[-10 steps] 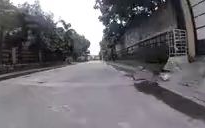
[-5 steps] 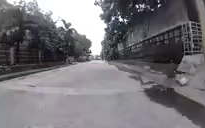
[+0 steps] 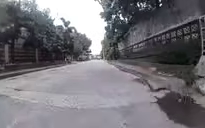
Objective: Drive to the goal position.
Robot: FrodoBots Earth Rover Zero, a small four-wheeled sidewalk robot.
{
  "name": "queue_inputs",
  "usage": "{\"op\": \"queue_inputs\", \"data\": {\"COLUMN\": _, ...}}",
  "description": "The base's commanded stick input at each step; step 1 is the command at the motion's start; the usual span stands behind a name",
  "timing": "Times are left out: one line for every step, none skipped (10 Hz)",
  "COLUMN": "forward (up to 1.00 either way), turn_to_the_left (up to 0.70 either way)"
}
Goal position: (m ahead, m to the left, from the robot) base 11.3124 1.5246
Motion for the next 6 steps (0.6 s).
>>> {"op": "queue_inputs", "data": {"forward": 1.0, "turn_to_the_left": 0.0}}
{"op": "queue_inputs", "data": {"forward": 1.0, "turn_to_the_left": 0.0}}
{"op": "queue_inputs", "data": {"forward": 1.0, "turn_to_the_left": 0.0}}
{"op": "queue_inputs", "data": {"forward": 1.0, "turn_to_the_left": 0.0}}
{"op": "queue_inputs", "data": {"forward": 1.0, "turn_to_the_left": 0.0}}
{"op": "queue_inputs", "data": {"forward": 1.0, "turn_to_the_left": 0.0}}
